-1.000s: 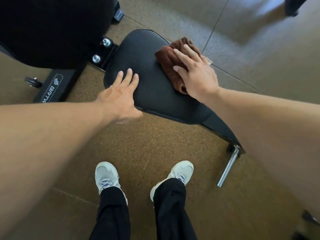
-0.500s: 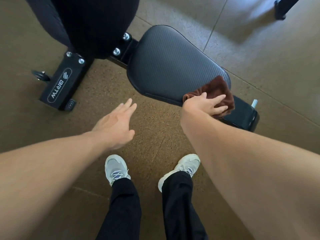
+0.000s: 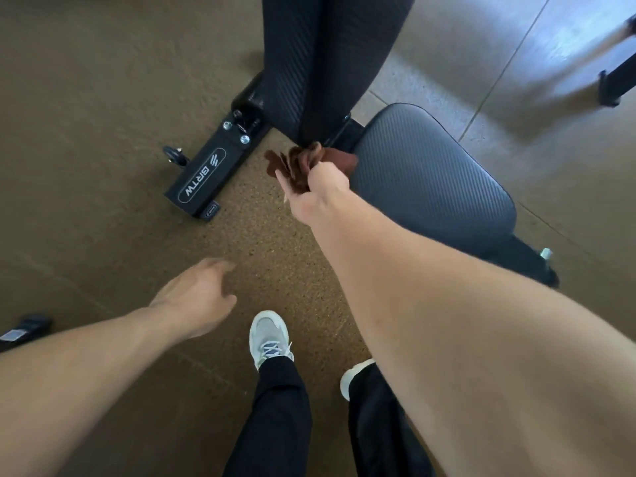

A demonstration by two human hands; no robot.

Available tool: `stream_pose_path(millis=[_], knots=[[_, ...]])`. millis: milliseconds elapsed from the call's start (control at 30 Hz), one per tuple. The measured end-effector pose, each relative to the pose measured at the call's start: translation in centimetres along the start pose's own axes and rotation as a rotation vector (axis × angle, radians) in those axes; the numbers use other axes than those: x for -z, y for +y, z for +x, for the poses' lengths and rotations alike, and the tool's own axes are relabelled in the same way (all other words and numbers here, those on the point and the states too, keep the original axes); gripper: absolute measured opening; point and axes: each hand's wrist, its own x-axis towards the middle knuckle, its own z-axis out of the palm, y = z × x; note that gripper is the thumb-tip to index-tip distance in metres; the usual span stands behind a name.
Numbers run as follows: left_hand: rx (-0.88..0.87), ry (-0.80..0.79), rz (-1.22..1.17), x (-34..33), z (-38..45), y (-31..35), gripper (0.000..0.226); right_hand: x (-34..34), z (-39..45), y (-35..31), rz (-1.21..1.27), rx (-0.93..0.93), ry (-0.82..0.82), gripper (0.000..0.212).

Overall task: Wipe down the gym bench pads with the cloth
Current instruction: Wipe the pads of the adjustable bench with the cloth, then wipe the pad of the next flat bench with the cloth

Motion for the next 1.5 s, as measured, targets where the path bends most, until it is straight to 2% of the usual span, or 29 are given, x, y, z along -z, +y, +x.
stream_pose_path(millis=[67,167,267,433,533,567,633,700,733,833,900,1000,1067,1167,1267,1300,1400,1433,1500], knots=[[0.044,0.002,-0.052,0.5,-2.1,-0.4,0.059,2.1,-3.8,0.3,-0.007,0.002,-0.004,0.034],[0.077,0.022,-0.186,1.1,-5.9,0.7,0.048,6.3,-9.5,1.0,-0.223,-0.006,0.061,0.046],[0.098,-0.005,-0.552,1.9,-9.9,4.1,0.033,10.2,-16.5,1.0,-0.448,0.074,0.047,0.049],[0.244,-0.148,-1.154,5.7,-17.1,12.9,0.053,13.6,-27.8,-2.0,-0.359,-0.001,-0.108,0.027],[0.176,-0.247,-1.338,8.4,-21.5,18.6,0.047,15.8,-33.1,-4.7,-0.389,0.084,-0.147,0.026],[0.158,-0.215,-1.293,8.9,-23.1,20.4,0.052,16.8,-34.8,-5.6,-0.431,0.122,-0.129,0.026],[0.147,-0.091,-1.027,9.3,-25.4,23.6,0.072,19.1,-37.6,-7.8,-0.508,0.223,-0.092,0.026],[0.108,0.015,-0.782,9.3,-28.3,26.9,0.069,21.7,-40.1,-9.3,-0.553,0.303,-0.052,0.027],[0.076,0.039,-0.74,9.0,-29.5,28.5,0.065,23.5,-40.9,-9.8,-0.59,0.347,-0.037,0.028],[0.003,0.058,-0.698,7.7,-32.7,33.7,0.058,29.0,-42.5,-11.2,-0.658,0.519,0.042,0.031],[-0.016,0.062,-0.704,6.1,-33.7,36.8,0.056,33.2,-42.4,-12.4,-0.631,0.607,0.17,0.034],[-0.013,0.068,-0.72,4.0,-35.2,41.3,0.056,40.6,-42.5,-14.7,-0.481,0.656,0.363,0.037],[-0.037,0.073,-0.721,2.1,-36.1,44.1,0.053,45.7,-43.3,-16.5,-0.479,0.68,0.427,0.04],[-0.165,0.039,-0.738,-0.8,-37.2,48.0,0.043,51.8,-44.8,-19.6,-0.444,0.725,0.42,0.045],[-0.203,0.001,-0.773,-2.8,-37.7,51.9,0.029,55.9,-45.8,-22.6,-0.387,0.726,0.423,0.049],[-0.191,-0.03,-0.805,-3.2,-37.9,53.2,0.026,57.0,-46.0,-23.6,-0.431,0.688,0.435,0.053],[-0.202,-0.14,-0.851,-3.8,-38.1,56.6,0.023,58.9,-46.8,-26.0,-0.891,0.49,0.554,0.078],[-0.232,-0.163,-0.841,-4.0,-38.1,57.9,0.022,59.0,-46.9,-26.7,-0.941,0.503,0.518,0.079],[-0.283,-0.188,-0.807,-4.4,-38.2,60.6,0.017,58.4,-46.9,-28.1,-0.749,0.589,0.259,0.066]])
